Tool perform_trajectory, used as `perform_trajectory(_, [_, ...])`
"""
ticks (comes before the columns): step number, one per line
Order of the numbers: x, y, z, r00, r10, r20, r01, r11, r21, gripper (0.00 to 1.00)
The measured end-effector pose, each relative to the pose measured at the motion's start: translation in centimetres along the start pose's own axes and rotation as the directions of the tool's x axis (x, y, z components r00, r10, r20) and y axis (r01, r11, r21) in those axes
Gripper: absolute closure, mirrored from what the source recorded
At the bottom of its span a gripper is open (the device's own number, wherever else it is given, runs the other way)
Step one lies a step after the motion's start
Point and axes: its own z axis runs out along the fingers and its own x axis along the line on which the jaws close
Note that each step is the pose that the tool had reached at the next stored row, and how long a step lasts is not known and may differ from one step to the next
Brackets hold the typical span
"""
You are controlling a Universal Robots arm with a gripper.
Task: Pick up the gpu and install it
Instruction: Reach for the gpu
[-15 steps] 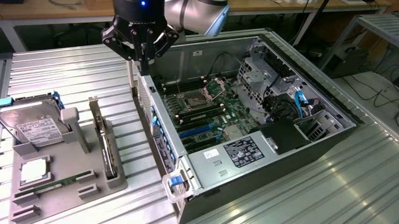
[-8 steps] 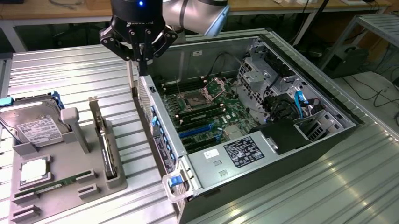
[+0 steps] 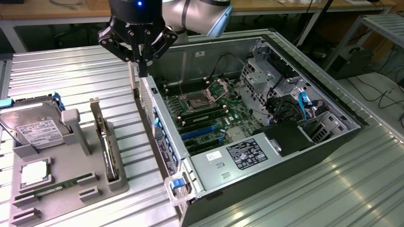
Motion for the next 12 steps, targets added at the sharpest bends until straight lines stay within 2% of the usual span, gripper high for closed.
perform_trajectory(12, [0.54,-0.04,0.0,1.0,0.0,0.0001,0.0,1.0,0.0,0.89])
